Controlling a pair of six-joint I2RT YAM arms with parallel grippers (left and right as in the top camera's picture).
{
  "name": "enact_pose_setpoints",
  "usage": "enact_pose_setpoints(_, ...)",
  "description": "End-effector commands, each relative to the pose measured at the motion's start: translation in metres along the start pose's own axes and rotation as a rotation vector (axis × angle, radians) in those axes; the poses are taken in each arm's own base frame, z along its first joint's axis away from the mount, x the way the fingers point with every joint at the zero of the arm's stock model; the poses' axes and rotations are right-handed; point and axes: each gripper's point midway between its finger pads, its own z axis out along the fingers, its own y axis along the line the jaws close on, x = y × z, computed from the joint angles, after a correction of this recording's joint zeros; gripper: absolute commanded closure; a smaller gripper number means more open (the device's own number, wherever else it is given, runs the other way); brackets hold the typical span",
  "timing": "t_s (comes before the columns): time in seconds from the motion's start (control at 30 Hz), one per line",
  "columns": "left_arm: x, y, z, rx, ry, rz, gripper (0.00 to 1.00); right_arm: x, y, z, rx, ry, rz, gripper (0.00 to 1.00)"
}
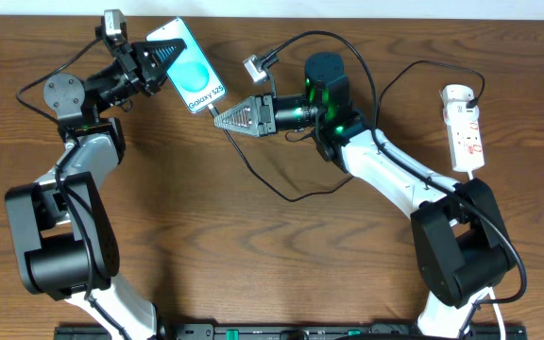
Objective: Plug charger to phone and switch on socket
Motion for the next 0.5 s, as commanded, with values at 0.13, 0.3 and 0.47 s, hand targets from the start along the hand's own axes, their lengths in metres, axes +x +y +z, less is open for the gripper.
enact_pose_setpoints(0.13,0.0060,-0.0051,0.0033,0.006,0.042,0.030,0.93,-0.0092,0.0033,-0.0035,0.005,-0.028,-0.026,0.99)
enact_pose_setpoints(0.3,0.0060,-0.0051,0.0033,0.005,0.042,0.017,0.93,-0.0097,0.0030,-0.0036,0.007,-0.031,-0.029,0.99)
enact_pose_setpoints(0.47,0.0061,-0.0052,0.0033,0.006,0.043,0.020,0.93,-0.0105,0.0025,-0.0047,0.008,-0.033,-0.029,0.99)
